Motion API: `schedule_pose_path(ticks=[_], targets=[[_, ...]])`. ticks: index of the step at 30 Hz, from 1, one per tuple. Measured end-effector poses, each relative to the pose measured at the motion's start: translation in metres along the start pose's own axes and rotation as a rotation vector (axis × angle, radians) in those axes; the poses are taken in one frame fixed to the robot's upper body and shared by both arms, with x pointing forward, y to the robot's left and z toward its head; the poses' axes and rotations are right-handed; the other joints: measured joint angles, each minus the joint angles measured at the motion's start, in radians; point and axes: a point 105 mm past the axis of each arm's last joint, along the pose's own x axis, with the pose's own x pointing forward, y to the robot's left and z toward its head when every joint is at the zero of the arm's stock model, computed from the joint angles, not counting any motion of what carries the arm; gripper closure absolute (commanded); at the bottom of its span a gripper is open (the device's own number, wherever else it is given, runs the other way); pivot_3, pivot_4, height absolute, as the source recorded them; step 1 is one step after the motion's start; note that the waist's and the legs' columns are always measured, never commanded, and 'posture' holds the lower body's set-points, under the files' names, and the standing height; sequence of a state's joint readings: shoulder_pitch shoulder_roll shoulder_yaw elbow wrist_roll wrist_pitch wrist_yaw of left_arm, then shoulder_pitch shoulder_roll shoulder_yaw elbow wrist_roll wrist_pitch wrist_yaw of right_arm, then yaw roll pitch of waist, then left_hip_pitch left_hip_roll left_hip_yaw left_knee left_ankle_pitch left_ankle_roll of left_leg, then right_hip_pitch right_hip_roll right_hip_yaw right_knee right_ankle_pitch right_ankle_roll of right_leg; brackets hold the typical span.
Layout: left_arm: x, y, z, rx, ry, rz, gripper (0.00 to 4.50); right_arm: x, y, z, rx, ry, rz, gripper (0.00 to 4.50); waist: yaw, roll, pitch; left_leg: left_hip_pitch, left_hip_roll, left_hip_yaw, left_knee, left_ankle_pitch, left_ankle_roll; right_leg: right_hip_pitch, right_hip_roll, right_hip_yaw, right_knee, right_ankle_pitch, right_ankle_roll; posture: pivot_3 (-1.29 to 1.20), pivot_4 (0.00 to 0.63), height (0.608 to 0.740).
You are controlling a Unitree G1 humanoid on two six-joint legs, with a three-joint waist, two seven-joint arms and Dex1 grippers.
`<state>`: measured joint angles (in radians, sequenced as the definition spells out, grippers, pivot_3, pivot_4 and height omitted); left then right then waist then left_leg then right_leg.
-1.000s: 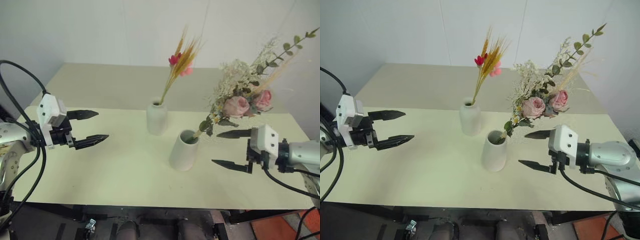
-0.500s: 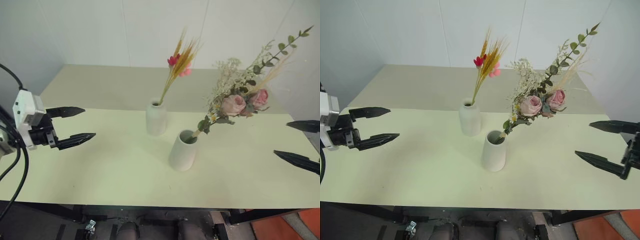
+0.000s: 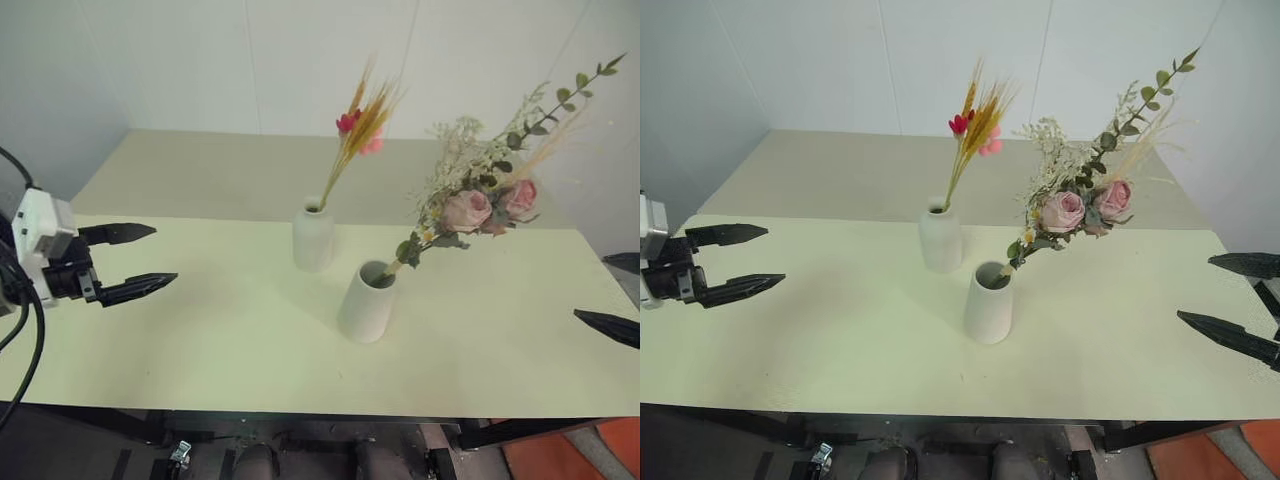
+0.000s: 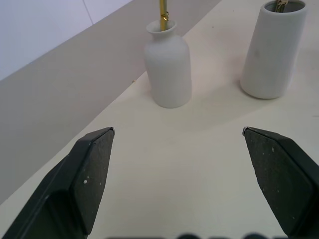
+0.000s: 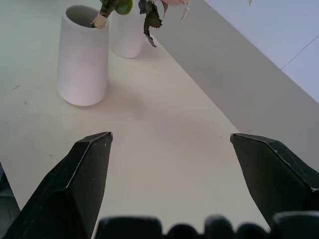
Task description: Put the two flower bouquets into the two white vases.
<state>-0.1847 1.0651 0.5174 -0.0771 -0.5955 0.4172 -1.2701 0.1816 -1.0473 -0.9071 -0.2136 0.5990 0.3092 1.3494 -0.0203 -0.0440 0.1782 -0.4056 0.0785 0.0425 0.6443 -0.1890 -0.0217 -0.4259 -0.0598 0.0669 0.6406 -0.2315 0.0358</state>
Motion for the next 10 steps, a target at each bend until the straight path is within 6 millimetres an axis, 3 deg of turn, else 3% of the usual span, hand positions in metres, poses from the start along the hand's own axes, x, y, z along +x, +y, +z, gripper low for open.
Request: schedule_pose_path(ticks=[10], targets=[[-0.011, -0.010, 0.007, 0.024, -0.006, 0.044, 0.00, 0.018, -0.013, 0.004, -0.009, -0.020, 0.047, 0.05, 0.001, 0.000, 0.000, 0.001, 0.000, 0.000, 0.000, 0.000, 0.000, 0.000, 0.000, 0.000, 0.000, 0.000, -0.001, 0.00, 0.150, 0.740]])
